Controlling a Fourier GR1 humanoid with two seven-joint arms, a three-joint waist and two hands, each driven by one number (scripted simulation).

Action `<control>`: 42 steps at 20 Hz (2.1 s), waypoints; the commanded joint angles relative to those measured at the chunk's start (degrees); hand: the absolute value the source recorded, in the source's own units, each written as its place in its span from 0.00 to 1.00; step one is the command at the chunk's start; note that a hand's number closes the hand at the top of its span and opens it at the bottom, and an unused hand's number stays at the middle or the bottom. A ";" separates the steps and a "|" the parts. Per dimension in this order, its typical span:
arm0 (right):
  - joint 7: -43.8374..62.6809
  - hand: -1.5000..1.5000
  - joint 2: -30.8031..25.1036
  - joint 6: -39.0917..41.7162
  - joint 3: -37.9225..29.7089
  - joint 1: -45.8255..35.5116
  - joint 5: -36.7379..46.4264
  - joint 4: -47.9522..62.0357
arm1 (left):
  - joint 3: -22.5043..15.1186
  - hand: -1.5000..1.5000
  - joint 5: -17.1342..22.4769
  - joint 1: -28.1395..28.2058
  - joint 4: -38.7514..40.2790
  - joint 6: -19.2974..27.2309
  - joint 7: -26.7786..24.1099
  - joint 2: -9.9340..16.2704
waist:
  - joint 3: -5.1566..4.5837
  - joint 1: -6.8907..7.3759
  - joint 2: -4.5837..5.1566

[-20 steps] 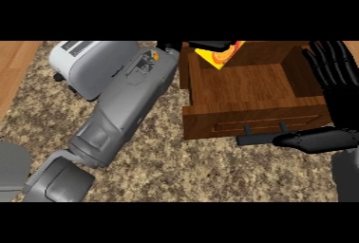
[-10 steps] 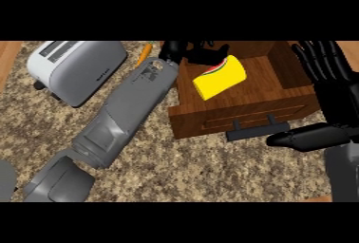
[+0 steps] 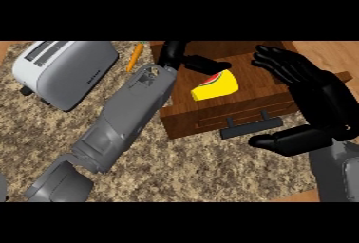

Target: Pick up the cup, place it into the drawer and close the drawer

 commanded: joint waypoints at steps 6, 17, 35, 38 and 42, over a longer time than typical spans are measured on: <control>5.23 1.00 -4.51 14.59 8.97 1.08 -5.66 0.98 | 2.68 0.00 9.63 0.87 -4.16 0.08 -9.26 0.00 | -0.09 1.88 -0.90; 3.08 0.00 -11.66 12.13 17.13 5.48 23.24 0.43 | 2.72 0.00 13.78 2.52 -2.19 2.35 -12.82 0.01 | 0.02 8.29 -1.89; -21.37 1.00 -5.11 -6.99 18.45 -11.14 43.70 57.29 | 4.12 0.00 14.94 15.14 -13.95 -6.23 -12.57 6.91 | 0.16 17.29 -1.76; -25.60 1.00 -5.50 -7.40 14.24 -16.50 41.36 62.84 | 4.34 0.00 15.30 16.66 -16.84 -6.88 -11.57 8.62 | 0.19 18.07 -1.75; -27.61 1.00 -7.80 -10.56 9.11 -21.85 39.82 68.61 | 3.22 0.00 15.32 20.72 -19.59 -9.61 -11.88 8.79 | 0.24 19.80 -1.44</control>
